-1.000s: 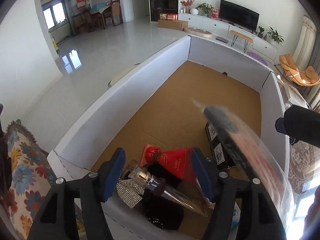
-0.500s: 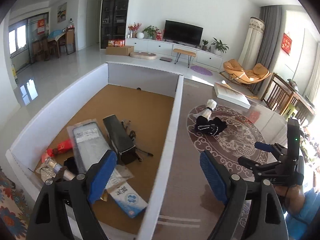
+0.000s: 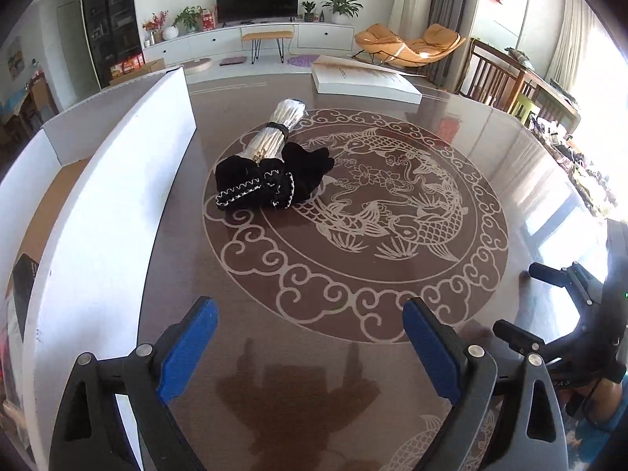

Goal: Organize objects
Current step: 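Move both open tools back over the table toward the black socks, then grasp the black socks with the left tool while the right tool grasps the bagged chopsticks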

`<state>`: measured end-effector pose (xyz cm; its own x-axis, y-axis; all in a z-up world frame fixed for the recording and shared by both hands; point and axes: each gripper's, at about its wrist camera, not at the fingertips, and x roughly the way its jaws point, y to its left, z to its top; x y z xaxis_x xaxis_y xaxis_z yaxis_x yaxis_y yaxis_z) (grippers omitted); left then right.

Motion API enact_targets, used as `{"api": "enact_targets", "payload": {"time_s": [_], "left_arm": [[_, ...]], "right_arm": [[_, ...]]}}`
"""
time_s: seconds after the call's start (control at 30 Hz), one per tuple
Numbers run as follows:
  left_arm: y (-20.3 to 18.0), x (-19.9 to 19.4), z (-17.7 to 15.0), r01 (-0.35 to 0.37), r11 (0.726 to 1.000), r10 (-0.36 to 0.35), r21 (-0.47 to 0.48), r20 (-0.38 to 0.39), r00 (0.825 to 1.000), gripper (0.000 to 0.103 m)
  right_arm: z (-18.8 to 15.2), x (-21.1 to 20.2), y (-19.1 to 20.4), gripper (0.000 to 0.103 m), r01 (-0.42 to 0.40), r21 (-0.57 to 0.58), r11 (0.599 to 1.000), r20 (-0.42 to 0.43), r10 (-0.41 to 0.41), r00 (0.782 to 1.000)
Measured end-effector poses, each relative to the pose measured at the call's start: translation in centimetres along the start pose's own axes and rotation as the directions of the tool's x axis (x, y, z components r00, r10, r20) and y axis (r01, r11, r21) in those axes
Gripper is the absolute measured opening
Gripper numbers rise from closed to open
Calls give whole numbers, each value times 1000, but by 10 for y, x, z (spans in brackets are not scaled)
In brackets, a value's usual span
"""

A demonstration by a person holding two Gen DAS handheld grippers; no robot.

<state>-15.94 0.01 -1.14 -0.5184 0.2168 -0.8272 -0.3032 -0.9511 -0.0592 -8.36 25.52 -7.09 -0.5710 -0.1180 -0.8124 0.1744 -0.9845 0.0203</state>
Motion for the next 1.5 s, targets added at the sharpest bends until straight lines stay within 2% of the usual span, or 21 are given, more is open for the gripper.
{"api": "enact_targets", "payload": {"time_s": [0.1, 0.27, 0.33, 0.37, 0.43, 0.5, 0.57, 0.63, 0.67, 0.7, 0.77, 0.9, 1.07, 1.13, 1.2, 1.3, 1.4, 1.43, 1.5], "left_arm": [[-3, 23, 37, -27, 1000, 27, -8, -3, 1000, 96], [-15, 60, 98, -118, 991, 116, 68, 33, 993, 96], [-10, 80, 109, -126, 989, 126, 72, 9, 992, 96], [-8, 92, 109, -114, 991, 116, 76, -27, 993, 96], [-6, 114, 101, -68, 992, 81, 106, -120, 989, 96], [-14, 113, 81, -79, 975, 102, 208, -102, 990, 96], [-17, 101, 64, -44, 968, 67, 249, -85, 994, 95], [-17, 87, 49, -62, 961, 79, 271, -55, 995, 77], [-16, 81, 45, -86, 960, 100, 267, -38, 994, 62], [-12, 76, 41, -105, 963, 115, 247, -25, 993, 52], [0, 68, 37, -90, 983, 94, 160, -21, 995, 48], [9, 44, 4, -117, 993, 117, 33, 14, 993, 47], [2, 13, -54, -243, 969, 245, -43, 32, 969, 47], [3, 8, -64, -280, 957, 283, -70, 36, 959, 47], [5, 8, -65, -283, 955, 286, -85, 34, 957, 48], [2, 11, -67, -312, 948, 315, -61, 37, 948, 48], [-4, 13, -68, -343, 939, 344, -32, 44, 938, 48], [-4, 13, -68, -341, 939, 343, -34, 45, 938, 48], [-2, 12, -68, -331, 942, 333, -48, 47, 942, 48]], "right_arm": [[0, 0, 6, 103, 30, -12, 999, -5, -30, 1000], [2, 3, 7, 103, 31, -5, 1000, -3, -31, 1000], [2, 3, 7, 103, 31, -4, 1000, -3, -31, 1000], [2, 3, 7, 103, 31, -4, 1000, -3, -31, 1000], [2, 3, 7, 103, 32, -5, 999, -3, -32, 999], [2, 2, 6, 103, 33, -2, 999, -3, -33, 999], [2, 2, 6, 103, 36, 2, 999, -3, -36, 999], [3, 2, 5, 103, 39, 6, 999, -3, -39, 999], [3, 2, 5, 103, 40, 7, 999, -3, -40, 999], [3, 2, 5, 103, 41, 8, 999, -3, -41, 999], [3, 2, 5, 103, 44, 11, 999, -3, -44, 999], [3, 2, 3, 103, 53, 21, 998, -2, -53, 999], [4, 3, 0, 103, 62, 44, 997, -3, -62, 998], [4, 3, 1, 103, 66, 39, 997, -4, -65, 998], [4, 2, 3, 103, 72, 35, 997, -2, -72, 997], [5, 4, 2, 103, 55, 38, 998, -8, -55, 998], [31, 17, 10, 103, -8, -14, 1000, -10, 8, 1000], [48, 24, 17, 103, 0, -45, 999, -7, 0, 1000], [87, 39, 29, 102, -42, -70, 997, -3, 42, 999]]}}
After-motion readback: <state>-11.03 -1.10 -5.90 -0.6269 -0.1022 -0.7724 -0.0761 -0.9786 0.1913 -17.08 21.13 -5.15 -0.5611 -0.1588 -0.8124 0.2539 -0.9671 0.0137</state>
